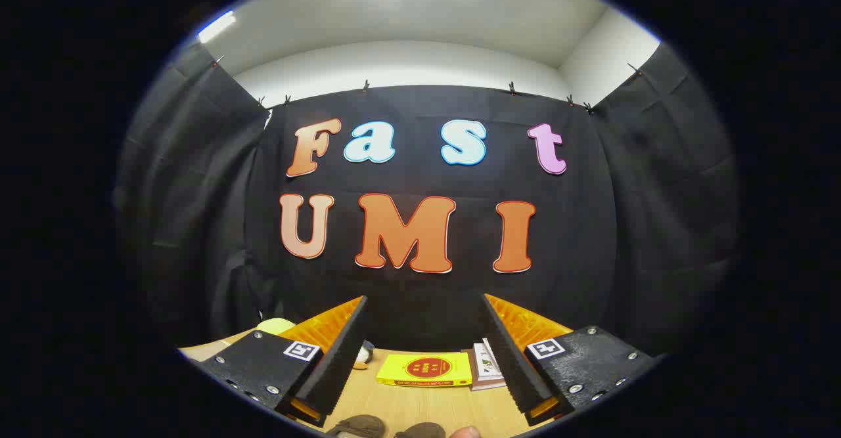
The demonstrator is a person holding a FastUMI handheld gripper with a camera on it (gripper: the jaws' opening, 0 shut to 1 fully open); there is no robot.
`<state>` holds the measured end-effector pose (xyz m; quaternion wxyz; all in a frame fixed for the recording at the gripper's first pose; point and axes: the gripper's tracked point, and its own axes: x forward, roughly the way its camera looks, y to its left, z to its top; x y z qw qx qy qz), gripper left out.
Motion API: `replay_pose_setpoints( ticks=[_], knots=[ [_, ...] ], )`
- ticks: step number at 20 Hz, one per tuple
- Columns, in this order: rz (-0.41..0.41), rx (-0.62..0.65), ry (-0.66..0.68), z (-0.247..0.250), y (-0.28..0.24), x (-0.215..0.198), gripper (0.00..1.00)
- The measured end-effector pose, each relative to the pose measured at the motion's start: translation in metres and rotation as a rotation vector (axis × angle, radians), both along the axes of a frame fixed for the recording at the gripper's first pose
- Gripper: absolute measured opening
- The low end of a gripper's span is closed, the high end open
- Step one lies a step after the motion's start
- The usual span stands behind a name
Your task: Open the storage box then place both shoes into the box .Put the left shoe in first, then the right shoe, with the right side of both shoes facing outward in a uniform manner.
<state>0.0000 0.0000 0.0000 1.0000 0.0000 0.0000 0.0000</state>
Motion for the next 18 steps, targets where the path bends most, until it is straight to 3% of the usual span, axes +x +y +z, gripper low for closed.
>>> replay_pose_setpoints(
  ticks=[5, 12, 16, 18],
  knots=[
    [0.037, -0.003, 0.033, -0.001, 0.017, -0.005, 0.99],
    [0.075, -0.006, -0.028, 0.031, 0.031, -0.010, 0.99],
    [0.086, -0.026, -0.002, 0.017, 0.042, -0.014, 0.99],
    [0.132, 0.004, 0.063, 0.001, 0.054, -0.015, 0.99]
  ],
)
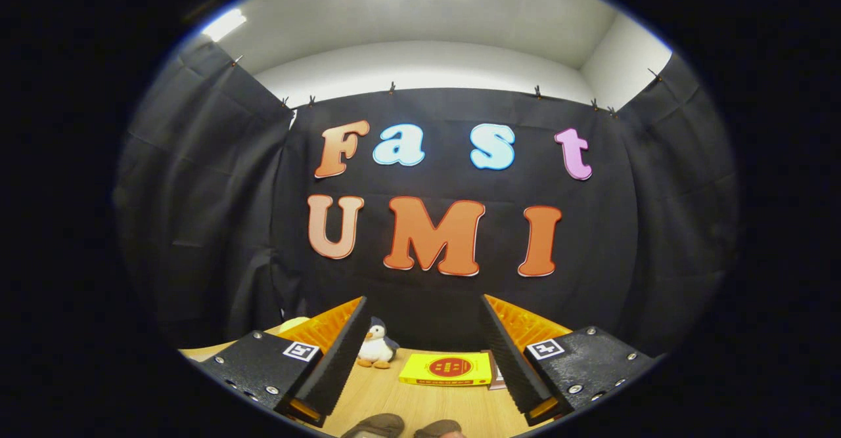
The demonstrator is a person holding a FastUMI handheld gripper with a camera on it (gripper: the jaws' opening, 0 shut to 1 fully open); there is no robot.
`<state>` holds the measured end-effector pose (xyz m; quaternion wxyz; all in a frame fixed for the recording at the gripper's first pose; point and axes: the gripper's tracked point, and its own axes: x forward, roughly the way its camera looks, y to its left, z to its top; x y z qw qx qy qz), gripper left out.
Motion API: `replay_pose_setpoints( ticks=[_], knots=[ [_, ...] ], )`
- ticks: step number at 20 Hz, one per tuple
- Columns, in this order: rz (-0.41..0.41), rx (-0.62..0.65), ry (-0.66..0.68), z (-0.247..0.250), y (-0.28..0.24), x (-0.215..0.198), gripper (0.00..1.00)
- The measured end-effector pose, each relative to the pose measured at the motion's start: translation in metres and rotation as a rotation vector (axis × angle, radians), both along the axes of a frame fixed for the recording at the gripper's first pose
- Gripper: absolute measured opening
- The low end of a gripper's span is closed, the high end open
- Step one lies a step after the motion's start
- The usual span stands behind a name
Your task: Open the storage box then place both shoes into the box .Put the left shoe in first, then the right shoe, with the right side of both shoes facing outward in a uniform manner.
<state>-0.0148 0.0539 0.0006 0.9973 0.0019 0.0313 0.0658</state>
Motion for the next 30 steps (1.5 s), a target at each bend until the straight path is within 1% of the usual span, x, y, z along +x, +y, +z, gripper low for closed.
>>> replay_pose_setpoints(
  ticks=[4, 6, 9, 11, 14, 16, 21, 26, 30],
  knots=[
    [0.119, 0.141, 0.153, -0.032, 0.035, -0.010, 0.99],
    [0.166, 0.186, 0.229, -0.053, 0.050, -0.012, 0.99],
    [0.226, 0.230, 0.363, -0.090, 0.075, -0.018, 0.98],
    [0.240, 0.259, 0.452, -0.114, 0.086, -0.022, 0.98],
    [0.295, 0.323, 0.530, -0.130, 0.107, -0.026, 0.97],
    [0.336, 0.333, 0.575, -0.144, 0.120, -0.029, 0.97],
    [0.440, 0.396, 0.747, -0.189, 0.161, -0.049, 0.97],
    [0.500, 0.484, 0.938, -0.238, 0.195, -0.069, 0.97],
    [0.513, 0.484, 1.030, -0.272, 0.209, -0.080, 0.96]
  ],
)
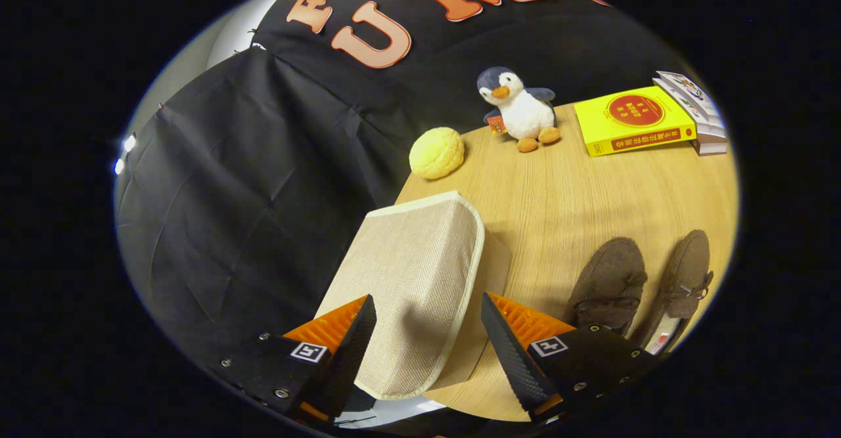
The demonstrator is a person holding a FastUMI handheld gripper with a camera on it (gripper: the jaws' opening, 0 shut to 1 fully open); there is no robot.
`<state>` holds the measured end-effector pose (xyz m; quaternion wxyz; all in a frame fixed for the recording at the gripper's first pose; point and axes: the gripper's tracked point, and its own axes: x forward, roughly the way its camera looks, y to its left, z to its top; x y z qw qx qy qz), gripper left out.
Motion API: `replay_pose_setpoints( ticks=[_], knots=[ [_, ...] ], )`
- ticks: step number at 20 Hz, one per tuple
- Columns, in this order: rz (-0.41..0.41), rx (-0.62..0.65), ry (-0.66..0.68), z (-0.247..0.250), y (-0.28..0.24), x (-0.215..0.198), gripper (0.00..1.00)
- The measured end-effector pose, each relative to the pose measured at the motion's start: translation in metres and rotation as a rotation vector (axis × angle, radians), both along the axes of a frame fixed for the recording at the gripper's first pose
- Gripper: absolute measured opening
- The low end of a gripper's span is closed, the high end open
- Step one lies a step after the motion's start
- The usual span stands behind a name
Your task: Open the storage box then place both shoes into the box .Put the left shoe in first, then the right shoe, with the right side of both shoes facing outward in a uniform manner.
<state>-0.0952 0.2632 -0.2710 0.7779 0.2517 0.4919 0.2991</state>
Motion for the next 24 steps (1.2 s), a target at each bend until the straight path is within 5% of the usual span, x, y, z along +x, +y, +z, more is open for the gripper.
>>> replay_pose_setpoints(
  ticks=[11, 18, 24],
  knots=[
    [-0.010, 0.159, 0.229, -0.018, 0.029, -0.030, 0.96],
    [-0.046, 0.285, 0.156, 0.054, 0.023, -0.010, 0.90],
    [0.018, 0.373, 0.045, 0.128, 0.048, 0.000, 0.75]
  ],
)
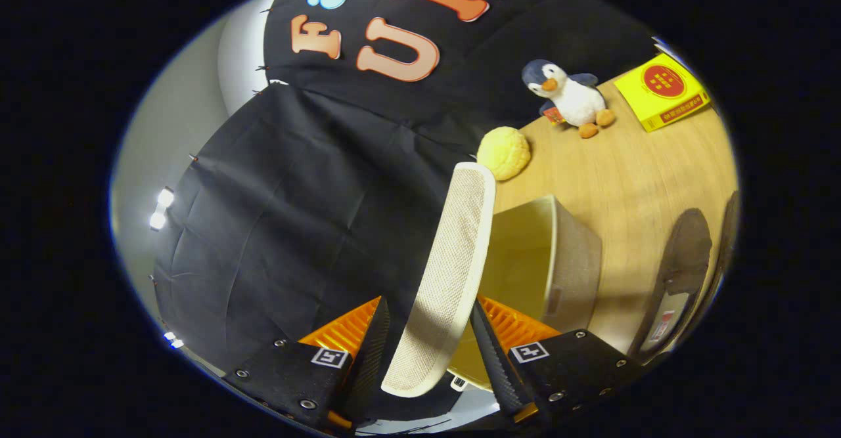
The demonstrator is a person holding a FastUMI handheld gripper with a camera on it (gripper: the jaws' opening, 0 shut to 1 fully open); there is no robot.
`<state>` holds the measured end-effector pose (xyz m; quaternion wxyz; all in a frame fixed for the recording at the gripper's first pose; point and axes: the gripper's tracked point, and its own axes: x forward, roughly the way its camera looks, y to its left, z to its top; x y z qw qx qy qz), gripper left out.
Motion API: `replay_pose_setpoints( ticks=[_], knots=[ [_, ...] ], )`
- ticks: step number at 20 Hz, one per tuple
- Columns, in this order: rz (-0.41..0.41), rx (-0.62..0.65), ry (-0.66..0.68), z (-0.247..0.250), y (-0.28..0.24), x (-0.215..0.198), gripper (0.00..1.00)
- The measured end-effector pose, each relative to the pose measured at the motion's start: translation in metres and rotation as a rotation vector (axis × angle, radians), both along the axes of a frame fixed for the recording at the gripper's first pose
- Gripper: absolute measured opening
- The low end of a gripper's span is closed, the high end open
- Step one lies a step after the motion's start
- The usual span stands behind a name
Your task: Open the storage box then place both shoes into the box .Put the left shoe in first, then the right shoe, with the right side of both shoes facing outward in a uniform manner.
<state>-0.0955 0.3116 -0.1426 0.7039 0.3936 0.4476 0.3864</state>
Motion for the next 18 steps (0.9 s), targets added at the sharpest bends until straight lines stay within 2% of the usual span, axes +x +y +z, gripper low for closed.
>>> replay_pose_setpoints(
  ticks=[3, 5, 6, 8, 10, 13, 18],
  knots=[
    [0.038, 0.033, -0.038, 0.024, 0.026, 0.001, 0.71],
    [0.048, 0.032, -0.043, 0.033, 0.042, 0.001, 0.63],
    [0.049, 0.042, -0.055, 0.040, 0.053, 0.004, 0.52],
    [0.055, 0.056, -0.081, 0.053, 0.073, 0.008, 0.39],
    [0.079, 0.062, -0.105, 0.065, 0.095, 0.006, 0.31],
    [0.121, 0.041, -0.137, 0.074, 0.129, 0.004, 0.25],
    [0.185, -0.003, -0.135, 0.075, 0.192, 0.000, 0.24]
  ],
)
